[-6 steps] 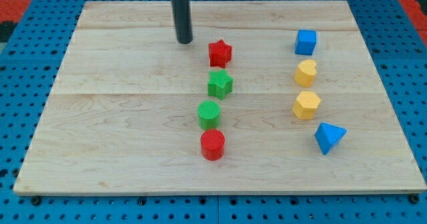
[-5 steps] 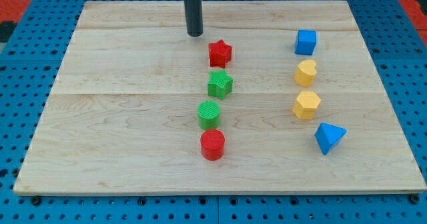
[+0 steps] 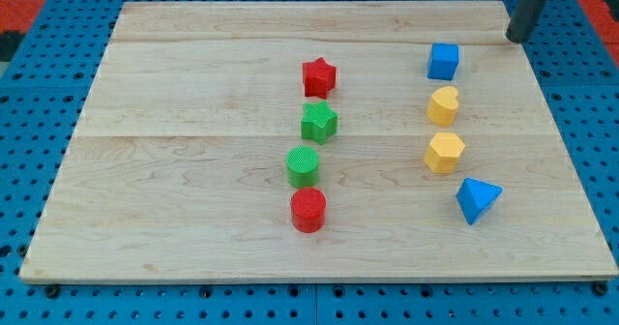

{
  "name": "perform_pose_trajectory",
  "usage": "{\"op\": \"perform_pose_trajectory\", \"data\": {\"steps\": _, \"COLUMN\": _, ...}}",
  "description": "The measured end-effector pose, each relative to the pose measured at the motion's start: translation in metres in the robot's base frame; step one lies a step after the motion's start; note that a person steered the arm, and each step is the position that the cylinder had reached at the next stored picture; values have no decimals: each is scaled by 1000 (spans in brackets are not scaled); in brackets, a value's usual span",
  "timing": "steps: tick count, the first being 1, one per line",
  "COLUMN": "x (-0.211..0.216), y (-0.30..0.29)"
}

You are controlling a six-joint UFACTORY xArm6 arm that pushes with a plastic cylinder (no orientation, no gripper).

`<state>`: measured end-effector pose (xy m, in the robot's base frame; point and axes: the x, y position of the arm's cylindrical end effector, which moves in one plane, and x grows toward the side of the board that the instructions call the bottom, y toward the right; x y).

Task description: Slide your arm top right to the blue cube

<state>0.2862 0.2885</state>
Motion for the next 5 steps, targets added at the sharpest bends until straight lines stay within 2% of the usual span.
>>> {"op": "perform_pose_trajectory", "data": {"steps": 5, "x": 1, "y": -1}}
